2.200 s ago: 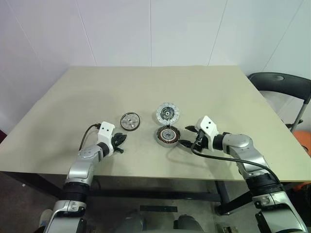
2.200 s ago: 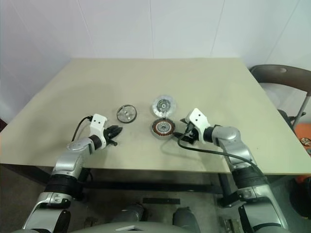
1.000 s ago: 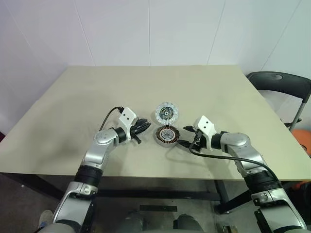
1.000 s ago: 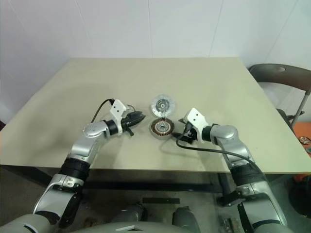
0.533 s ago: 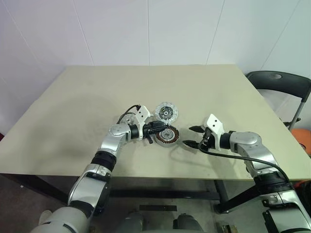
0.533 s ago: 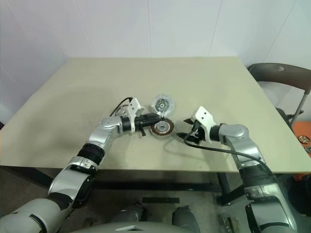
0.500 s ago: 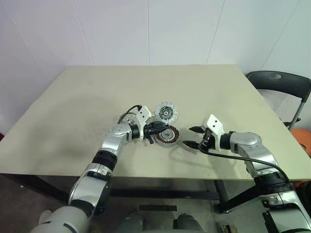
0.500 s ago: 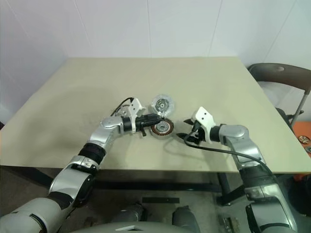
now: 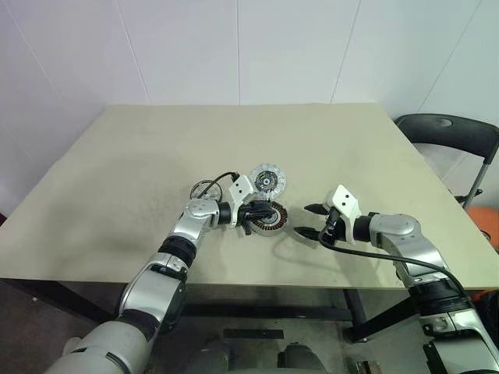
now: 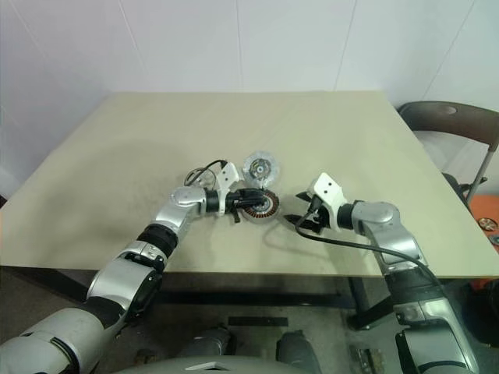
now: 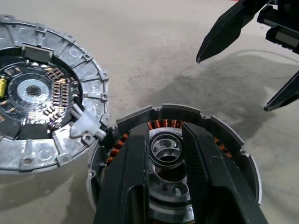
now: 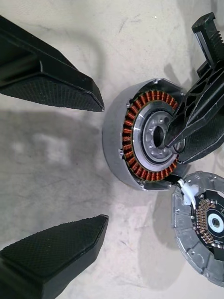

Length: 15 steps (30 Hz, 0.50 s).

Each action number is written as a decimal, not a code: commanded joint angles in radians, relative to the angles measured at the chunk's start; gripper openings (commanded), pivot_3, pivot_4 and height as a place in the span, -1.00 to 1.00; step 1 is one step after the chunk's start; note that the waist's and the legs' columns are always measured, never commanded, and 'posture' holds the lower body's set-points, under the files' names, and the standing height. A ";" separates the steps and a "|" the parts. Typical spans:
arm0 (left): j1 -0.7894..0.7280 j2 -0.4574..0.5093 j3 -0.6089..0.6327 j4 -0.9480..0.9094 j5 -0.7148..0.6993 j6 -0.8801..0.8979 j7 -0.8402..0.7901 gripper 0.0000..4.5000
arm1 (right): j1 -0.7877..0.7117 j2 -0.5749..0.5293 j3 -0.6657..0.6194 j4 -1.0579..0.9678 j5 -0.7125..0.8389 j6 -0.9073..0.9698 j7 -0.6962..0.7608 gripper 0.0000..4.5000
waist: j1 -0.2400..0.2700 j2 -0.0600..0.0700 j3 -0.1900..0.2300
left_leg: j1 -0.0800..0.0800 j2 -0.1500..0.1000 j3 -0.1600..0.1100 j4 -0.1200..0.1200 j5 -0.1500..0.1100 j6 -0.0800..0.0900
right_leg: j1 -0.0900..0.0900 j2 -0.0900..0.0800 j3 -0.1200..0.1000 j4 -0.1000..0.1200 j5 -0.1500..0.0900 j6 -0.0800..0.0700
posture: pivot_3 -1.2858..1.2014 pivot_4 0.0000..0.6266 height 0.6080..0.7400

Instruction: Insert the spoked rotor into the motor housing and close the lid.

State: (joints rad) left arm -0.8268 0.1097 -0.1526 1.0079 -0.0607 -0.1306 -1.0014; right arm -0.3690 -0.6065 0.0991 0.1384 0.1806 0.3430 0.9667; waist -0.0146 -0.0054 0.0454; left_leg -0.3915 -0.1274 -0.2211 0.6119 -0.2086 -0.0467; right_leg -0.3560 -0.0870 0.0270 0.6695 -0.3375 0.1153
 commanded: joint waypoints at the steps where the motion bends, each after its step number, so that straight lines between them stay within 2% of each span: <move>1: -0.033 -0.002 0.003 0.006 0.012 -0.030 -0.011 -0.68 | -0.007 -0.005 -0.024 -0.052 0.016 0.000 -0.008 0.65 | 0.000 0.000 0.000 | 0.000 0.000 0.000 0.000 0.000 0.000 | 0.000 0.000 0.000 0.000 0.000 0.000 | 0.03 -1.00 1.00; 15: -0.037 -0.005 0.007 0.023 0.033 -0.038 -0.008 -0.68 | 0.001 -0.007 -0.023 -0.063 0.014 0.008 -0.020 0.65 | -0.001 0.000 0.000 | 0.000 0.000 0.000 0.000 0.000 0.000 | 0.000 0.000 0.000 0.000 0.000 0.000 | 0.03 -1.00 1.00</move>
State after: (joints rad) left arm -0.8349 0.1046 -0.1528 1.0450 -0.0307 -0.1452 -1.0025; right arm -0.3601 -0.6065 0.0991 0.1159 0.1806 0.3570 0.9492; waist -0.0152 -0.0055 0.0454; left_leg -0.3915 -0.1274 -0.2211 0.6121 -0.2086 -0.0467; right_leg -0.3558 -0.0869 0.0270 0.6695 -0.3373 0.1156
